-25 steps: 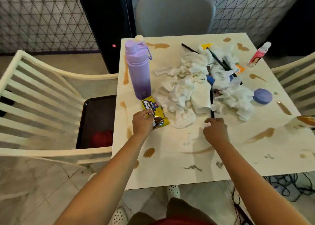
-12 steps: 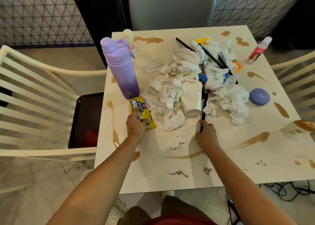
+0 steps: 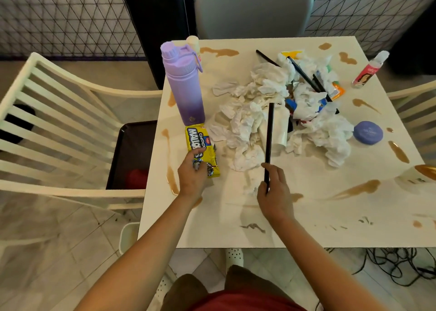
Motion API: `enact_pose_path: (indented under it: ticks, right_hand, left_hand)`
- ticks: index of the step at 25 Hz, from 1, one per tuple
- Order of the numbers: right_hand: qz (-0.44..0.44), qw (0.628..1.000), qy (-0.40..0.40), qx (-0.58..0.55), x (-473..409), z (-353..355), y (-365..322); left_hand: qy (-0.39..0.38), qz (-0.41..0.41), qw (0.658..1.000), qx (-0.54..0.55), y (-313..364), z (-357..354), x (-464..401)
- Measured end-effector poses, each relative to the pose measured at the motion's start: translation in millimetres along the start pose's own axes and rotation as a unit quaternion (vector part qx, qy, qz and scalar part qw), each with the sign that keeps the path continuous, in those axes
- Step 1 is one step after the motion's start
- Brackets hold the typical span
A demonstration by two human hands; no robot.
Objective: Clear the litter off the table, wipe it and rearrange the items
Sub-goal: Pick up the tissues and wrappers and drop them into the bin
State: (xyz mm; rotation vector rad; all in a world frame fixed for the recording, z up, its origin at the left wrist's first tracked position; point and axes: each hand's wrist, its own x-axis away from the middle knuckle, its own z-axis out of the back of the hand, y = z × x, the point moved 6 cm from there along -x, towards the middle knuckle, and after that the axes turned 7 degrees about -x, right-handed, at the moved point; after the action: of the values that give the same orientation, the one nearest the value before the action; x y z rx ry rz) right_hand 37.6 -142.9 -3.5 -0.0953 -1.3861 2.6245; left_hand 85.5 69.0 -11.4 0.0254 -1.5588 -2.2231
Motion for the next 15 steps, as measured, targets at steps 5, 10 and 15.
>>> enact_pose_path:
  ticks: [5, 10, 15]
  right_hand:
    - [0.086, 0.991, -0.092, -0.053, 31, -49, -58]
    - [0.102, 0.968, -0.193, -0.124, 75, -122, -129]
    - [0.028, 0.936, -0.342, -0.079, 141, -224, -166]
  left_hand:
    - [0.030, -0.083, 0.995, 0.038, -11, 67, 21]
    - [0.132, -0.044, 0.981, 0.134, -75, 183, 30]
    - [0.240, 0.117, 0.953, 0.141, -177, 300, 50]
